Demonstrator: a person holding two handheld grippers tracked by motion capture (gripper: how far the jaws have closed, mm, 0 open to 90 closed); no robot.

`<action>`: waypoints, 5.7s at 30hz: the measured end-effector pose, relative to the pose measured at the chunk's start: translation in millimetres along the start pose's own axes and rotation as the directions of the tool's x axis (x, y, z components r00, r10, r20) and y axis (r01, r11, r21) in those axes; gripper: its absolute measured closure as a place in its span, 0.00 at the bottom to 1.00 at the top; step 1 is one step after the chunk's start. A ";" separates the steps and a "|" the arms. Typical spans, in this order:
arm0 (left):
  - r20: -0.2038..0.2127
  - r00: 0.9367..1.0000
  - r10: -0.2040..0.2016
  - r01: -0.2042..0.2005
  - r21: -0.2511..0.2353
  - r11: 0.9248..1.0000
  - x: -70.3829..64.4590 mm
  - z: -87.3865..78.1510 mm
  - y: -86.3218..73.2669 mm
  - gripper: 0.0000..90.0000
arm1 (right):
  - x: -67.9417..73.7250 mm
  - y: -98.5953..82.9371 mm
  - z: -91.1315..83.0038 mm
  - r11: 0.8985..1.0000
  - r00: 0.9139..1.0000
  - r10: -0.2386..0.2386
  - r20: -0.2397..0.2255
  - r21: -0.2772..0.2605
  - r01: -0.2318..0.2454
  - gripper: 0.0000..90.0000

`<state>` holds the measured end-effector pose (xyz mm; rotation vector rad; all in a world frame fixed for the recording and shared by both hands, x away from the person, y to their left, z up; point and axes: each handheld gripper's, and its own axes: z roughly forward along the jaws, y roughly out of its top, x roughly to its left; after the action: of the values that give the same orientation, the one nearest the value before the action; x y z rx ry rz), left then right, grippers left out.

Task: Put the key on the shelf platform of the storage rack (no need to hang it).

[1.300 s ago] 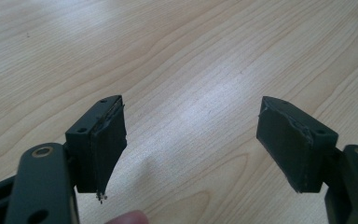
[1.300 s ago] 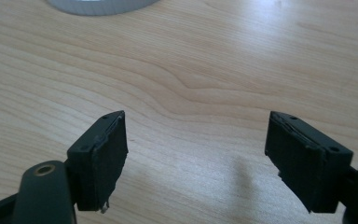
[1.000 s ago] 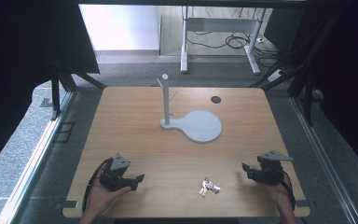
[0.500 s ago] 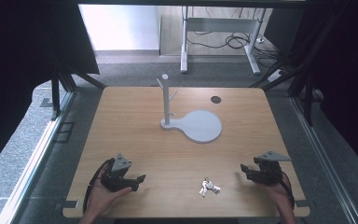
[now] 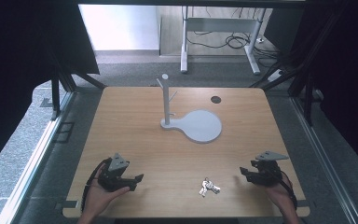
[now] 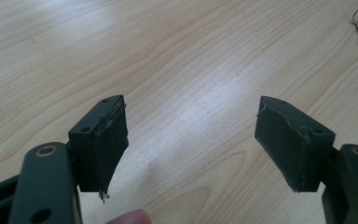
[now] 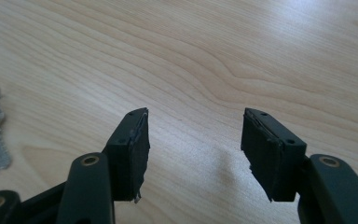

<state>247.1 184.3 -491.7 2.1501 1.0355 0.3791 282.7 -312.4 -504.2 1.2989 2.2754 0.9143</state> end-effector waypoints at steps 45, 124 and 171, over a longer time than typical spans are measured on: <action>0.015 1.000 0.021 -0.021 0.019 1.000 -7.8 6.6 1.0 0.28 | 46.8 58.8 2.8 0.967 0.965 -0.116 -0.237 0.193 0.164 0.72; 0.014 1.000 -0.001 0.001 0.003 1.000 -0.3 1.9 -0.1 0.28 | 111.0 78.0 58.8 0.879 0.925 -0.122 -0.359 0.394 0.269 0.88; 0.005 1.000 -0.003 0.003 -0.008 1.000 3.3 -2.6 0.4 0.28 | 121.9 101.5 33.1 0.856 0.921 -0.188 -0.341 0.403 0.324 0.99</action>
<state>248.1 187.9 -489.7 2.1410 1.0324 0.3762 303.5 -158.7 -457.6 1.0257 2.9406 0.5169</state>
